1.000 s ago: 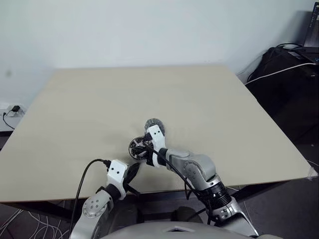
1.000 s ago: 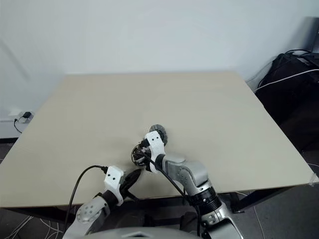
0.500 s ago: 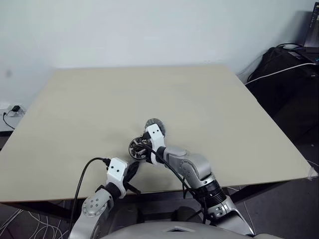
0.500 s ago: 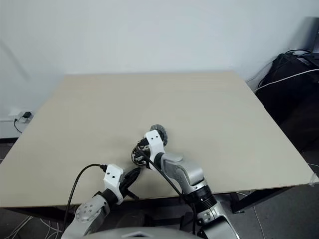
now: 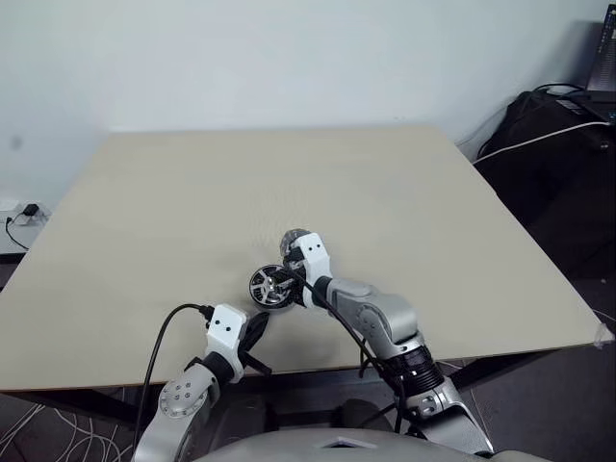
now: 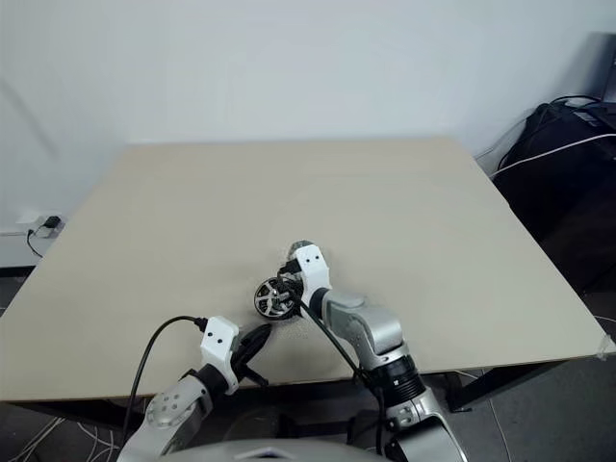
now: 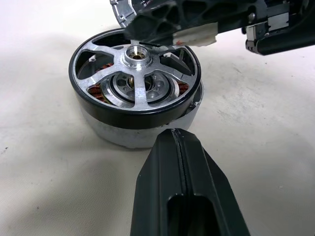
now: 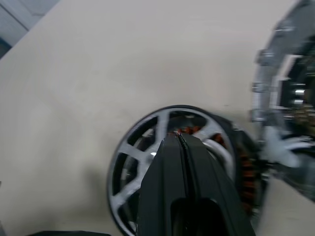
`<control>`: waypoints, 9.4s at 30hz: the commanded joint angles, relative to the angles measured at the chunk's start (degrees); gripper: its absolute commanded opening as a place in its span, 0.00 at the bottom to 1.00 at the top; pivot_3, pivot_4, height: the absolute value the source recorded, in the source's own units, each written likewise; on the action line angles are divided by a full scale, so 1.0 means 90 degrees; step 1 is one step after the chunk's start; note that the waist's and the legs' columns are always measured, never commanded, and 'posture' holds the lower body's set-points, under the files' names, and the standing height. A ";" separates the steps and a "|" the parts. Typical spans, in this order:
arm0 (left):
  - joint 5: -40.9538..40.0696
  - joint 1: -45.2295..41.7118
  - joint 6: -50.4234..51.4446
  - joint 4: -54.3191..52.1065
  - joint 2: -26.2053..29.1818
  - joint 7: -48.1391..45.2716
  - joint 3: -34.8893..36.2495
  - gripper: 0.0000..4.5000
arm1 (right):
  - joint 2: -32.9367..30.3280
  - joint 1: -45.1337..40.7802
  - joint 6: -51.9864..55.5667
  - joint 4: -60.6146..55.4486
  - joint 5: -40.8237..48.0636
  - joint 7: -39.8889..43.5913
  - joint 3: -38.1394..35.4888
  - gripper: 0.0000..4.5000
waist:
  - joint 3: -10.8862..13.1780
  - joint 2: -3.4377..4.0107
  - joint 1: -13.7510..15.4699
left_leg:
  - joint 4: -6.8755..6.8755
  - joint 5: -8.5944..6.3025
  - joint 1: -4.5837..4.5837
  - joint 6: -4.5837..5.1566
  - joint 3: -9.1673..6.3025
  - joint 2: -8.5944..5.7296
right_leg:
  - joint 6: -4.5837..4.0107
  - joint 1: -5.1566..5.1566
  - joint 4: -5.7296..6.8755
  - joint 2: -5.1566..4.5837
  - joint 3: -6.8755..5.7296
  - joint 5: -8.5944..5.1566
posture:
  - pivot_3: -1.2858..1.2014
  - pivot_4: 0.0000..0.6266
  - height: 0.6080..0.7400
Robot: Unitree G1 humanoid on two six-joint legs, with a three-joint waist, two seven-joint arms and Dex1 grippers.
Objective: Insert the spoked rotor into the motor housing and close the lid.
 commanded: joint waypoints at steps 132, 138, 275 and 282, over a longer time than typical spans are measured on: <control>-0.0118 -0.0022 -0.0910 0.0591 -0.0038 -0.0176 0.0218 0.00 | -0.1243 0.0954 -0.1336 -0.1743 -0.1420 0.1044 0.0469 0.01 | -0.0006 -0.0018 0.0008 | 0.0012 0.0000 0.0005 0.0000 0.0004 0.0001 | 0.0001 0.0007 0.0003 -0.0002 0.0001 0.0000 | 0.52 0.00 1.00; -0.0101 -0.0022 -0.0860 0.0563 -0.0041 -0.0199 0.0175 0.00 | -0.1624 0.1106 -0.1056 -0.2178 -0.1369 0.1212 0.0576 0.01 | -0.0007 -0.0019 0.0019 | 0.0012 0.0000 0.0009 0.0001 0.0004 0.0005 | 0.0001 0.0007 0.0008 0.0000 -0.0002 0.0000 | 0.52 0.00 1.00; -0.0078 -0.0052 -0.0834 0.0542 -0.0274 -0.0058 0.0081 0.00 | -0.1277 -0.0239 -0.0021 -0.1317 -0.1649 0.1376 0.1351 0.01 | -0.0003 -0.0027 0.0013 | 0.0027 -0.0002 0.0000 0.0003 0.0003 0.0005 | 0.0001 0.0007 0.0007 -0.0002 -0.0002 0.0001 | 0.52 0.00 1.00; -0.0064 -0.0025 -0.0860 0.0553 -0.0277 -0.0054 0.0071 0.00 | -0.1326 -0.0142 -0.0015 -0.1283 -0.1664 0.1386 0.1457 0.01 | -0.0002 -0.0027 0.0010 | 0.0027 -0.0002 -0.0001 0.0003 0.0003 0.0005 | 0.0001 0.0007 0.0006 -0.0003 -0.0001 0.0001 | 0.52 0.00 1.00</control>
